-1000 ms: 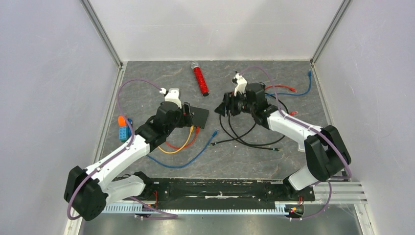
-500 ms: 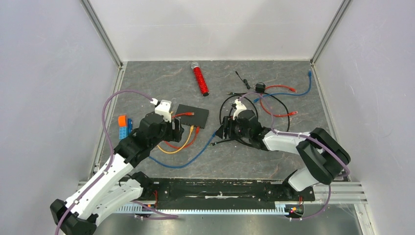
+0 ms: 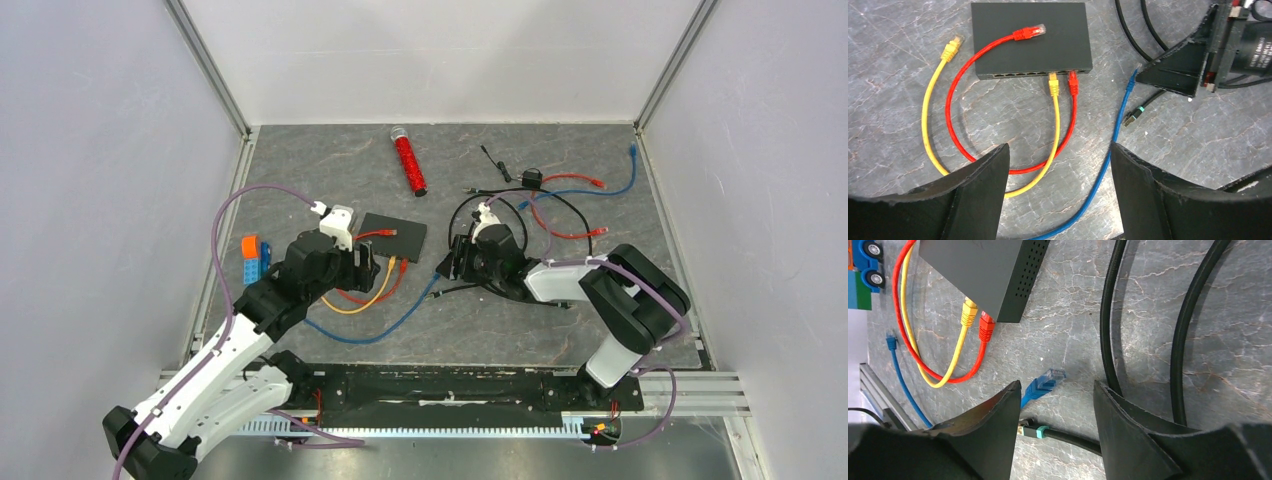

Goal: Insert the plug into the switch port
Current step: Insert the connector into the switch port, then pick up the connector from the center of the board.

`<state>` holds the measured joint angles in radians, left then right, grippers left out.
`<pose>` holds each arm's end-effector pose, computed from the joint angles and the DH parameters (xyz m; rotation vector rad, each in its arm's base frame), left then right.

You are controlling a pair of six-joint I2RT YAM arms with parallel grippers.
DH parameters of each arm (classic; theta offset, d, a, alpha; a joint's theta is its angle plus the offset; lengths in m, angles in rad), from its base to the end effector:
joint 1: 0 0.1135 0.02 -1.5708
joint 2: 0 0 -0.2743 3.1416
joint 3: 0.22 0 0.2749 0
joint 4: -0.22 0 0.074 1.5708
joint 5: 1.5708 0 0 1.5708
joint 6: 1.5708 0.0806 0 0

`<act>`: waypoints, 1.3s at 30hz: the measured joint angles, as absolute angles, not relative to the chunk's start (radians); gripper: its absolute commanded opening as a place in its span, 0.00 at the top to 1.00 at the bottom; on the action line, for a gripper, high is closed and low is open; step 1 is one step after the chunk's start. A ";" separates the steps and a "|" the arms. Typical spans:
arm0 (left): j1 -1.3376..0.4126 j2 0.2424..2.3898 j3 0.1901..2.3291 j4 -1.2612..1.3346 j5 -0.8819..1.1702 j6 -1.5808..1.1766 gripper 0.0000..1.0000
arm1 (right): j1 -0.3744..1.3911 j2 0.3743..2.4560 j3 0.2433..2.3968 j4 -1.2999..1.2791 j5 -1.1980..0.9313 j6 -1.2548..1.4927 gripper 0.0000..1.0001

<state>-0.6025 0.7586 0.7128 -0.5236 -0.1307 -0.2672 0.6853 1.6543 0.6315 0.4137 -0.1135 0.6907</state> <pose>0.1883 -0.1167 0.2669 0.2837 2.1388 -0.3691 0.2731 0.2351 0.1010 -0.0625 2.3212 0.8708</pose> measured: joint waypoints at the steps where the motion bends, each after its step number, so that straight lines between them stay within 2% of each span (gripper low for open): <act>1: -0.603 0.759 0.713 -0.522 -0.125 -0.267 0.22 | 0.685 1.664 0.632 0.426 -0.118 0.700 0.47; 3: -0.603 0.758 0.711 -0.519 -0.105 -0.267 0.22 | 0.685 1.686 0.632 0.461 -0.132 0.719 0.53; 6: -0.603 0.759 0.700 -0.507 -0.079 -0.268 0.23 | 0.685 1.713 0.632 0.502 -0.148 0.747 0.66; 10: -0.603 0.780 0.664 -0.456 -0.019 -0.276 0.31 | 0.685 1.720 0.625 0.545 -0.159 0.795 0.86; 12: -0.603 0.814 0.638 -0.408 0.010 -0.282 0.34 | 0.685 1.719 0.621 0.572 -0.159 0.838 0.91; 19: -0.646 1.005 0.552 -0.228 0.018 -0.348 0.42 | 0.686 1.678 0.577 0.596 -0.149 1.008 0.94; 27: -0.834 1.101 0.524 0.041 -0.085 -0.339 0.42 | 0.686 1.637 0.543 0.622 -0.148 1.160 0.95; 39: -0.884 1.348 0.530 0.204 -0.124 -0.276 0.45 | 0.692 1.575 0.483 0.670 -0.149 1.230 0.96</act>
